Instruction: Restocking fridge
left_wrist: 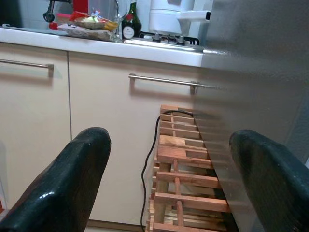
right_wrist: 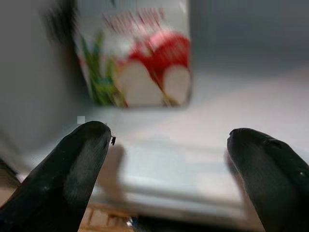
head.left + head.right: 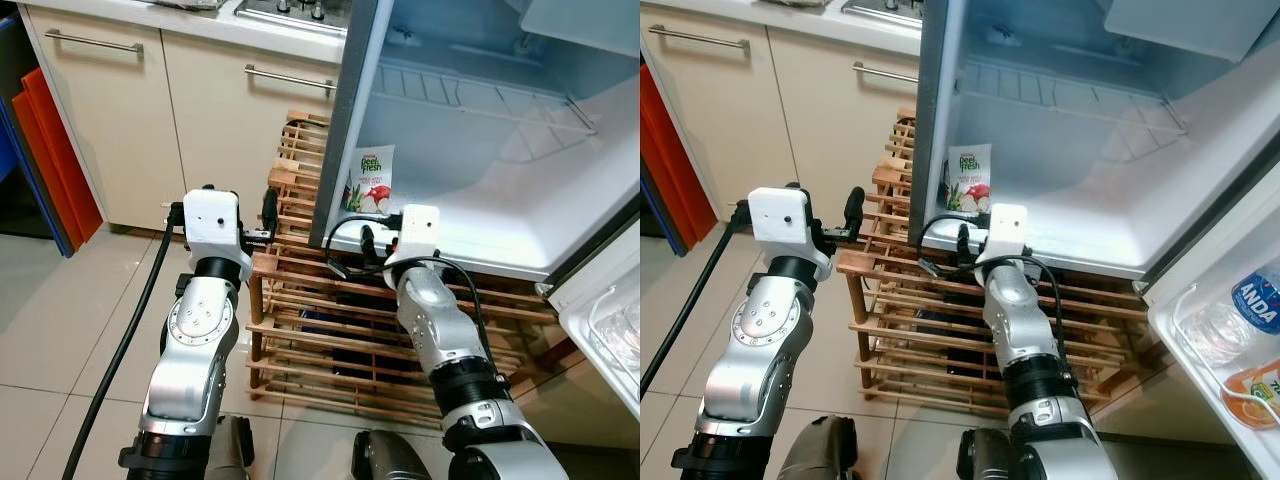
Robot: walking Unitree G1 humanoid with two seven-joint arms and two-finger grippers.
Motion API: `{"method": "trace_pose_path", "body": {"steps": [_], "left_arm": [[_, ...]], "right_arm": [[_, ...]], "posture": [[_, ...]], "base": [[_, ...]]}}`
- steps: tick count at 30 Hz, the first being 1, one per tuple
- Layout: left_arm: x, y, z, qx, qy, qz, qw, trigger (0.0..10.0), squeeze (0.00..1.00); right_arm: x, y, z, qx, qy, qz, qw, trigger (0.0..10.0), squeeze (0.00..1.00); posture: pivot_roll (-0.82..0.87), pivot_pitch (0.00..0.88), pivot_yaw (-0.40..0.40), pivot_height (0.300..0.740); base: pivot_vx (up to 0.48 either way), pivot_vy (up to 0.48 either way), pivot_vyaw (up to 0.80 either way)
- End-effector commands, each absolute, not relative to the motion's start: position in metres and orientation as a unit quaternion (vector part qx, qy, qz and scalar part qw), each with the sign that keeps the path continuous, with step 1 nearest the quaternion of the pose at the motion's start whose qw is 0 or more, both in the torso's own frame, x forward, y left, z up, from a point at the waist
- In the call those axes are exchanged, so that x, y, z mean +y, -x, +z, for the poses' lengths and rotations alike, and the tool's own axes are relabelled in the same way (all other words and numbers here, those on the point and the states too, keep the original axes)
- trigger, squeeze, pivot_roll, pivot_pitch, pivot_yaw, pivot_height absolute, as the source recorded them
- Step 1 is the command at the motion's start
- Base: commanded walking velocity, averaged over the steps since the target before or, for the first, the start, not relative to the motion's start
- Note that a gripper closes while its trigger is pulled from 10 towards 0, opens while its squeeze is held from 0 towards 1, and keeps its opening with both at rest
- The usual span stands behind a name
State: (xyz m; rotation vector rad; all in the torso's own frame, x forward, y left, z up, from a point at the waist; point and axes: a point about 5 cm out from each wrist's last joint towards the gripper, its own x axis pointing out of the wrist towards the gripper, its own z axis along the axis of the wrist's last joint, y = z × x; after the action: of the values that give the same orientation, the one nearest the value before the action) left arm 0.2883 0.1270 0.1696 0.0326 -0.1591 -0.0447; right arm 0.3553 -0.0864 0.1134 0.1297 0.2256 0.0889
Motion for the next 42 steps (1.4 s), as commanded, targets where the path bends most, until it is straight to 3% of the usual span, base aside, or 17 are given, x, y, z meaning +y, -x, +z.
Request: {"method": "trace_pose_path", "body": {"steps": [1,10,13,19,28,34,42], "left_arm": [[0.124,-0.289,0.17,-0.082,-0.016,-0.024,0.996,10.0,0.0],[0.118,-0.282,0.165,-0.064,-0.011,-0.058,0.996,10.0,0.0],[0.081,-0.266,0.147,-0.009,-0.041,-0.21,0.977,10.0,0.0],[0.05,-0.26,0.139,0.028,-0.047,-0.3,0.952,10.0,0.0],[0.041,-0.264,0.15,0.035,-0.05,-0.337,0.939,10.0,0.0],[0.04,-0.26,0.144,0.046,-0.059,-0.343,0.936,10.0,0.0],[0.039,-0.258,0.142,0.055,-0.059,-0.352,0.933,10.0,0.0]], "right_arm": [[-0.087,-0.359,0.115,0.112,-0.07,0.042,0.99,10.0,0.0],[-0.074,-0.374,0.128,0.099,-0.054,0.044,0.993,10.0,0.0],[-0.069,-0.379,0.126,0.109,-0.027,0.05,0.992,10.0,0.0],[-0.068,-0.382,0.124,0.117,0.011,0.054,0.992,10.0,0.0],[-0.072,-0.395,0.149,0.076,0.057,0.034,0.995,10.0,0.0],[-0.086,-0.403,0.168,0.037,0.042,0.004,0.998,10.0,0.0],[-0.111,-0.394,0.153,0.011,0.019,-0.05,0.998,10.0,0.0]], "posture": [[-0.02,0.015,-0.133,0.661],[0.02,0.037,-0.145,0.661],[0.04,0.052,-0.149,0.661],[0.08,0.071,-0.149,0.661],[0.1,0.084,-0.128,0.661],[0.07,0.088,-0.131,0.661],[0.03,0.081,-0.12,0.661]], "base": [[0.0,0.0,0.0],[0.0,0.0,0.0],[0.0,0.0,0.0],[0.0,0.0,0.0],[0.0,0.0,0.0],[0.0,0.0,0.0],[0.0,0.0,0.0]]}}
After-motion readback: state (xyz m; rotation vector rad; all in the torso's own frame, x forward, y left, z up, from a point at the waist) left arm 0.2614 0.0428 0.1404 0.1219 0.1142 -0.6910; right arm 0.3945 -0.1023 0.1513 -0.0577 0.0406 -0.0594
